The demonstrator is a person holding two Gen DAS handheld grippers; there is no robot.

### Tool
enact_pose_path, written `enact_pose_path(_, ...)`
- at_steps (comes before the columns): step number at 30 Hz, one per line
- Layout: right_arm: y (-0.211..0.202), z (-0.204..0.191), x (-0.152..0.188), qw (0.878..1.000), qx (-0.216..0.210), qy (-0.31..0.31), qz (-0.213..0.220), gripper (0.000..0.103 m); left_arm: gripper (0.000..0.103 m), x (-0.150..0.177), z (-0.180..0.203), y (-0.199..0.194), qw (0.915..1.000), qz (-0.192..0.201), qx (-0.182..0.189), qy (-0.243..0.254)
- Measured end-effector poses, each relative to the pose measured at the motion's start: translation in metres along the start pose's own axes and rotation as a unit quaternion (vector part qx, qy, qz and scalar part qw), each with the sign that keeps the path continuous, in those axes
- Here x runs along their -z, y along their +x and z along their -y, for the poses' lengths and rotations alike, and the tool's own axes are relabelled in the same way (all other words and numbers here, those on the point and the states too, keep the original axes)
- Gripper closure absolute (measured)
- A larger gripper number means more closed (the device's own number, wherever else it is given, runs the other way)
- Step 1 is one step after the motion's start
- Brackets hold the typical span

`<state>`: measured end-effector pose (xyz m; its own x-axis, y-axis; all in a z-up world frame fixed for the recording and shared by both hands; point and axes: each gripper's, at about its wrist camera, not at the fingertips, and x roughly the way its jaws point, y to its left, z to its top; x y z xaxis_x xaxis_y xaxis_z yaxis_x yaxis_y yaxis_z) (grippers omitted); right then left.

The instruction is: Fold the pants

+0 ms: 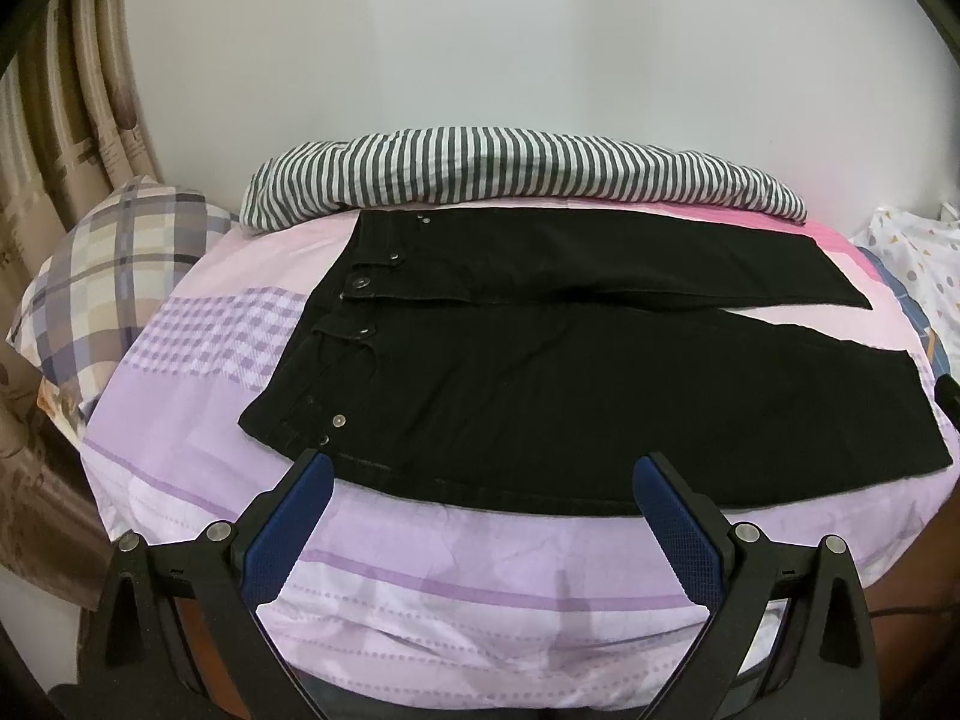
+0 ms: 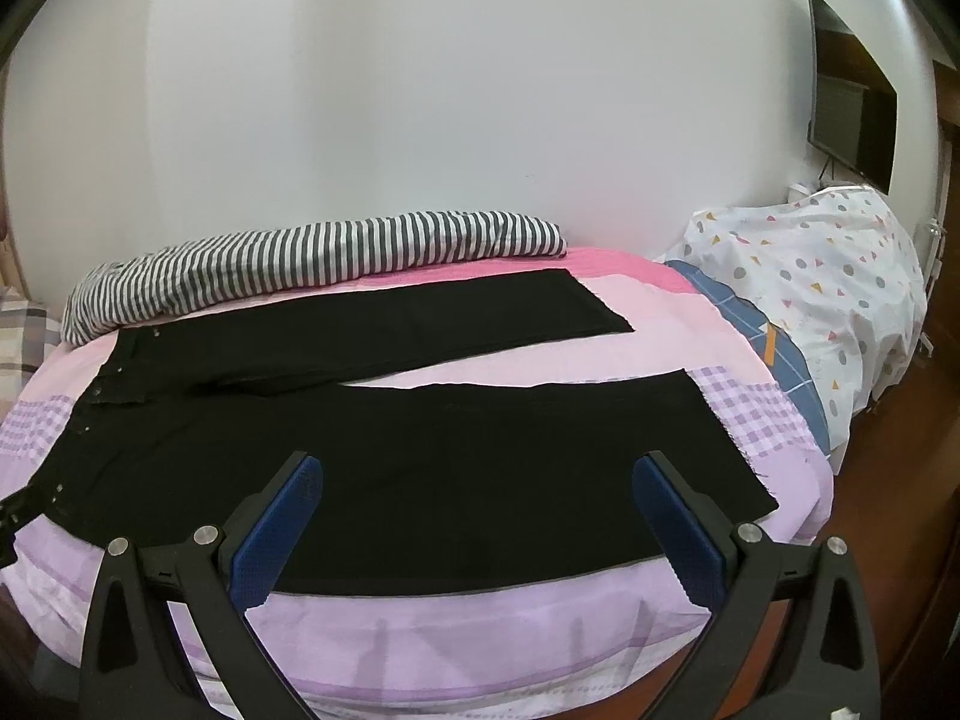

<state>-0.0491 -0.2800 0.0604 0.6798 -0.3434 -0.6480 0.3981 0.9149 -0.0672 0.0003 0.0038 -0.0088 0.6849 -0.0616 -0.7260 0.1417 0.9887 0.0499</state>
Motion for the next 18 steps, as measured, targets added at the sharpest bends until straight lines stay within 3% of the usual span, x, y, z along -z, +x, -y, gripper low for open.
enact_pose_path(18,-0.0017,0.0047,-0.0006,1.000,0.006,0.015,0.007,0.000,0.003,0.0042,0.0046,-0.0085,0.9990,0.031,0.027,0.018)
